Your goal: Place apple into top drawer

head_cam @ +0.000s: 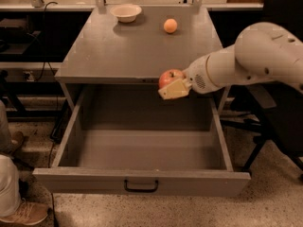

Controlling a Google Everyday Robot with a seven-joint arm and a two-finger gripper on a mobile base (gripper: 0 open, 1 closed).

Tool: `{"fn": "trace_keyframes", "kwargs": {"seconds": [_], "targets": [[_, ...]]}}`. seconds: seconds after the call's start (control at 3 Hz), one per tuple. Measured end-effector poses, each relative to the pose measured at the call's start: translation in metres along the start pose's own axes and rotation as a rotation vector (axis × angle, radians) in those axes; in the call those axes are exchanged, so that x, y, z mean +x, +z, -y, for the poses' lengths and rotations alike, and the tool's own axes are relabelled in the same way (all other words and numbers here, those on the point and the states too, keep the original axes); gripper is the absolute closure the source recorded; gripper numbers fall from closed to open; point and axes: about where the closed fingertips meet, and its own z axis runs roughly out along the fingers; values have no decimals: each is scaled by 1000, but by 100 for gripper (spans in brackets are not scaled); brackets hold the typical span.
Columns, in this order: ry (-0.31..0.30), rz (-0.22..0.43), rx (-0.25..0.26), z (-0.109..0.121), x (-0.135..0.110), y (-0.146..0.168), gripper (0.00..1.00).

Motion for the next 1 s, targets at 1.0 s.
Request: {"fn": "trace_keyframes", "kwargs": {"seconds": [1.0], "targets": [[50,-75,-97,-53,64,79,100]]}}
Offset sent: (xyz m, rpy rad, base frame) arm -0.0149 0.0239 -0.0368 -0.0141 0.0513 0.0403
